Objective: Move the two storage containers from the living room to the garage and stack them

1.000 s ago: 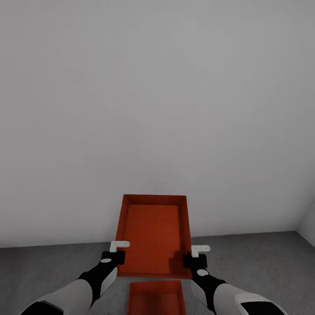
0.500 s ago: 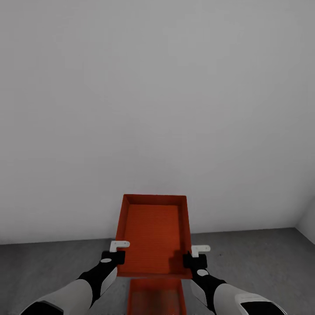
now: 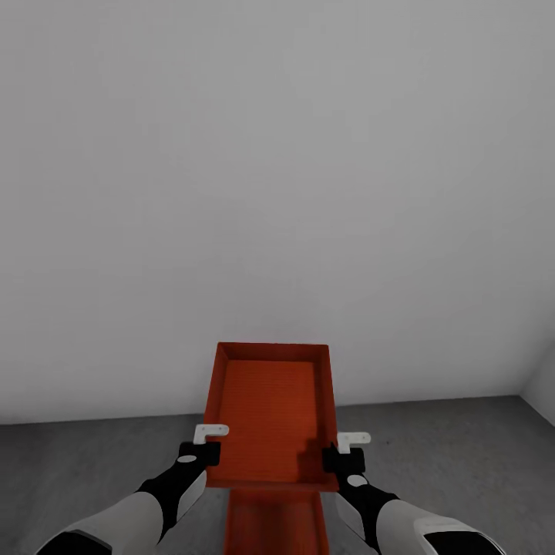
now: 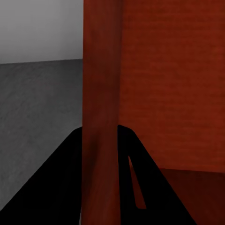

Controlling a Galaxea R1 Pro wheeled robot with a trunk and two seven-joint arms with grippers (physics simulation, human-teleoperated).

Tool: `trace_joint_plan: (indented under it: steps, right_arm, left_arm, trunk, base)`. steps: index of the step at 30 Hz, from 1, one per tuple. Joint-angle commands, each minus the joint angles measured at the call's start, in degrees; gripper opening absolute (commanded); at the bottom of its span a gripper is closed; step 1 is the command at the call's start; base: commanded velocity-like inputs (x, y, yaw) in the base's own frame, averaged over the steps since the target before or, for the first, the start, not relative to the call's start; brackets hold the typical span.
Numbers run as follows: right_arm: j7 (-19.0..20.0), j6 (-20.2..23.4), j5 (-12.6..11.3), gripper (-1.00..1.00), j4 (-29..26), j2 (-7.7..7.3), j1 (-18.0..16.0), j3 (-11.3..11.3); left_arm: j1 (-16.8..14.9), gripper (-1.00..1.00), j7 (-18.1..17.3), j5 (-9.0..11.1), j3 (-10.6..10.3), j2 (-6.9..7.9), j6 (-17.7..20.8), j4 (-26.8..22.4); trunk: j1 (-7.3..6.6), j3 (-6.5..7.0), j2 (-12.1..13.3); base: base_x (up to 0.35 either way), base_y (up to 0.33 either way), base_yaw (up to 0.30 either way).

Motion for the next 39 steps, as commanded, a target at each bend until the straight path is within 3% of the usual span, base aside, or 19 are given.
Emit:
trace_joint_plan:
  steps: [1,39]
  right_arm:
    - [-0.47,-0.42,0.42,-1.0,-0.17,0.0,-0.07,-1.71]
    - [-0.47,-0.35,0.42,-1.0,-0.17,0.0,-0.07,-1.71]
  left_arm:
    - [-0.08,-1.0,0.53,5.17,1.88,-0.04,0.01,0.18]
    - [-0.08,-1.0,0.53,5.17,1.89,-0.04,0.0,0.11]
  trunk:
    - [0.02,-0.18,-0.09]
    - [0.02,-3.65,-0.09]
  base:
    - [0.0,0.0,0.0]
    - [0.0,0.0,0.0]
